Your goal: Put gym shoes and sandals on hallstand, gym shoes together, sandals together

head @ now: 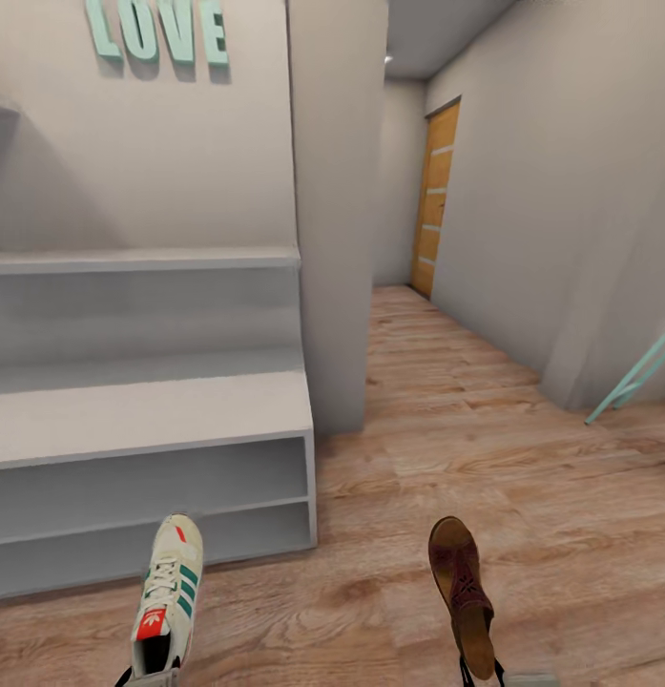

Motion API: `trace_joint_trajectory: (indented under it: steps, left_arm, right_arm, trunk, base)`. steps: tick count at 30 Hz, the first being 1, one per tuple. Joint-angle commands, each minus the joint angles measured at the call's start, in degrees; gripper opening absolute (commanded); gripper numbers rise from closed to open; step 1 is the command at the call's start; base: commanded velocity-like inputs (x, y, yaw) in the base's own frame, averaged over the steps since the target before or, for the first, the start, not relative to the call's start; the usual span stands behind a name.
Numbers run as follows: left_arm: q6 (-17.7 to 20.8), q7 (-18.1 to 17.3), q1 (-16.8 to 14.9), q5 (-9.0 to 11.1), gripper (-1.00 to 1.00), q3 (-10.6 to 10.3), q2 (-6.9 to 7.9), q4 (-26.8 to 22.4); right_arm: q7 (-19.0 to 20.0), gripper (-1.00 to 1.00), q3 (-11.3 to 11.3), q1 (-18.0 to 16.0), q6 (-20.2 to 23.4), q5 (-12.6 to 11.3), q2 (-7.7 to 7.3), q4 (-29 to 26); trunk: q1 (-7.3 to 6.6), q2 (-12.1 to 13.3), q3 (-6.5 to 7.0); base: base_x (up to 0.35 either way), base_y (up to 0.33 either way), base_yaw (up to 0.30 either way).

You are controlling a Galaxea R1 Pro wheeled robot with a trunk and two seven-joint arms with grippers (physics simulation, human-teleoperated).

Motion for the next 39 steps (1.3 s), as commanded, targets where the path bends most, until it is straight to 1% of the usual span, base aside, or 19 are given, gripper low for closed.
trace_joint_trajectory:
  steps: [1, 9, 17, 24, 29, 32, 33, 34, 35, 36, 37, 39]
  left_arm:
    - [-0.2, -0.3, 0.0, -0.6, -1.0, 0.5, -0.05, 0.0]
    - [-0.2, -0.2, -0.1, -0.6, -1.0, 0.5, -0.05, 0.0]
    - [-0.2, -0.3, -0.1, -0.6, -1.0, 0.5, -0.05, 0.0]
    - [-0.1, -0.6, -0.1, -0.6, -1.0, 0.2, -0.13, -0.1]
    - [1.0, -0.4, -0.4, -1.1, -1.0, 0.0, -0.21, 0.4]
    - [3.5, -0.3, -0.8, -1.1, -1.0, 0.0, -0.21, 0.8]
    - [5.9, -0.3, -1.0, -1.2, -1.0, 0.0, -0.26, 0.6]
    - [7.4, -0.4, -1.1, -1.2, -1.0, -0.1, -0.33, 0.4]
    - [10.7, -0.5, -1.8, -1.2, -1.0, -0.1, -0.47, -0.1]
    - [12.4, -0.6, -2.3, -1.2, -1.0, -0.1, -0.52, -0.4]
    - [15.8, -0.7, -3.7, -1.2, -1.0, -0.1, -0.61, -0.9]
    - [19.1, -0.8, -5.2, -1.2, -1.0, -0.1, -0.66, -1.3]
  right_arm:
    - [0.2, -1.0, -0.2, 0.0, -0.1, 0.2, 0.04, 0.0]
    - [0.2, -1.0, -0.3, 0.0, -0.1, 0.2, 0.03, -0.1]
    - [0.2, -1.0, -0.3, 0.0, -0.1, 0.2, 0.02, -0.1]
    - [0.2, -1.0, -0.3, 0.0, -0.2, 0.2, 0.01, -0.1]
    - [0.2, -1.0, -0.5, 0.0, -0.1, 0.2, -0.03, -0.1]
    - [0.2, -1.0, -0.6, 0.0, -0.1, 0.3, -0.15, -0.1]
    - [0.2, -1.0, -0.6, 0.0, -0.1, 0.3, -0.29, -0.2]
    - [0.2, -1.0, -0.6, 0.0, -0.1, 0.3, -0.35, -0.2]
    - [0.2, -1.0, -0.7, 0.0, -0.1, 0.3, -0.5, -0.3]
    - [0.2, -1.0, -0.7, 0.0, -0.1, 0.3, -0.56, -0.4]
    - [0.2, -1.0, -0.9, 0.0, 0.0, 0.3, -0.66, -0.8]
    - [0.2, -1.0, -1.6, 0.0, 0.0, 0.3, -0.74, -1.5]
  trunk:
    - [-0.05, 0.0, -0.05]
    - [-0.05, 0.0, -0.05]
    - [-0.05, 0.0, -0.05]
    - [-0.05, 0.0, 0.1]
    - [-0.05, 0.0, 0.15]
    - [-0.05, 0.0, 0.15]
    - [-0.05, 0.0, 0.16]
    - [-0.05, 0.0, 0.16]
    - [-0.05, 0.0, 0.16]
    - [-0.05, 0.0, 0.16]
    - [-0.05, 0.0, 0.16]
    - [-0.05, 0.0, 0.16]
  base:
    - [-0.305, 0.151, 0.0]
    - [-0.25, 0.153, 0.0]
    - [-0.03, 0.023, 0.004]
    - [-0.002, 0.002, 0.159]
    - [0.0, 0.0, 0.071]
    - [0.0, 0.0, 0.019]
    - [0.0, 0.0, 0.01]
    - [0.0, 0.0, 0.008]
    - [0.0, 0.0, 0.005]
    - [0.0, 0.0, 0.004]
    - [0.0, 0.0, 0.003]
    - [0.0, 0.0, 0.002]
